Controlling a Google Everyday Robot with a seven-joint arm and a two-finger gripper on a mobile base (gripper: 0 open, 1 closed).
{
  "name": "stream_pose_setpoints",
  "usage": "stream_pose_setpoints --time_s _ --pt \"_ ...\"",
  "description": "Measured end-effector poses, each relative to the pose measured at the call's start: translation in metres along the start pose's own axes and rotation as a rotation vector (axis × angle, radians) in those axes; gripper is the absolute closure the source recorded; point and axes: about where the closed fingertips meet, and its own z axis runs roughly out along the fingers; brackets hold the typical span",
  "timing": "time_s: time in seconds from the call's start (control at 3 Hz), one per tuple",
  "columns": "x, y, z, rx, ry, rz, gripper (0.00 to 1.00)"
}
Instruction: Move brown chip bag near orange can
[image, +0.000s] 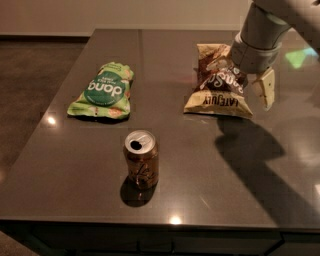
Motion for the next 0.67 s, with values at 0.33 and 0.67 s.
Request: stream_pose_setpoints --time_s 0.33,0.67 --pt "0.0016 -0.0103 0.0248 -0.046 -0.038 -0.064 0.11" --pt "0.0007 -0.0138 0.0326 -0.059 -0.055 -0.079 0.34"
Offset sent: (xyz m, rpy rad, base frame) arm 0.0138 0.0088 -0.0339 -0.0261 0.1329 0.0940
